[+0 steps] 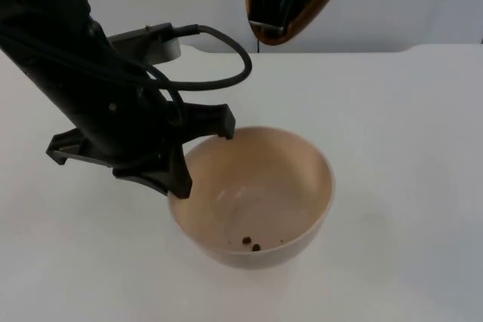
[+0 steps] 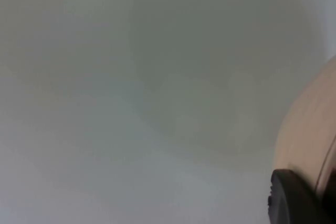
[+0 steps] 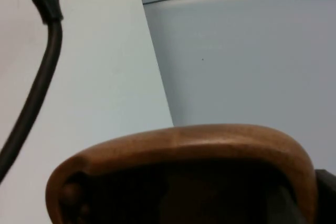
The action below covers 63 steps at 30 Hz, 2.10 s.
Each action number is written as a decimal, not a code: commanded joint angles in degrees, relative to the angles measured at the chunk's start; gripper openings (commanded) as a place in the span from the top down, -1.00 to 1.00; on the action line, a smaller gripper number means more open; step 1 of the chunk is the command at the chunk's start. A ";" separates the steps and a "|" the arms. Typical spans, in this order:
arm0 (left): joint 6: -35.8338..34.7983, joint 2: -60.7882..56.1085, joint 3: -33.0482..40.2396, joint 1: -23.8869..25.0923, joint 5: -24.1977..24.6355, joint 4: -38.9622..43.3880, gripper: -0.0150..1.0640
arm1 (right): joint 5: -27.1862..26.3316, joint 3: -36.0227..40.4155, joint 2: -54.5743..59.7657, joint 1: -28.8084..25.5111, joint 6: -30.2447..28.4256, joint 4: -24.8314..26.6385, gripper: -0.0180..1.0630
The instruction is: Pick up the bowl with the left hand and pour the coffee beans from the cup into the bowl with the right hand.
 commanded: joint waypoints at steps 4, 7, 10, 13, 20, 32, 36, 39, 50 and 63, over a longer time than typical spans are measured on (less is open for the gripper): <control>0.08 -0.66 0.24 0.00 -0.58 -0.64 0.98 | 0.02 0.03 -0.65 0.43 -0.85 -1.67 0.97; 0.08 -0.66 0.24 0.00 -0.58 -0.64 0.98 | 0.02 0.03 -0.65 0.43 -1.43 -1.73 0.97; 0.08 -0.66 0.24 0.00 -0.58 -0.64 0.98 | 0.02 0.03 -0.65 0.43 -1.86 -1.73 0.97; 0.08 -0.66 0.24 0.00 -0.58 -0.64 0.98 | 0.02 0.03 -0.65 0.43 -2.74 -1.73 0.97; 0.08 -0.66 0.24 0.00 -0.52 -0.78 0.98 | 0.02 0.03 -0.65 0.43 -3.08 -2.14 0.97; 0.08 -0.66 0.24 0.00 -0.52 -1.13 0.98 | 0.02 0.03 1.91 2.46 -3.17 -6.00 0.97; 0.08 -0.66 0.24 0.00 -0.52 -1.13 0.98 | 0.02 0.03 2.03 2.57 -3.17 -8.06 0.97; 0.08 -0.66 0.24 0.00 -0.52 -1.23 0.98 | 0.02 0.03 2.03 2.57 -3.41 -8.63 0.97; 0.08 -0.66 0.24 0.00 -0.61 -2.22 0.98 | 0.02 0.03 2.03 2.62 -4.60 -9.04 0.97; 0.08 -0.66 0.24 0.00 -0.75 -2.45 0.98 | 0.02 0.03 2.03 2.62 -6.10 -11.11 0.97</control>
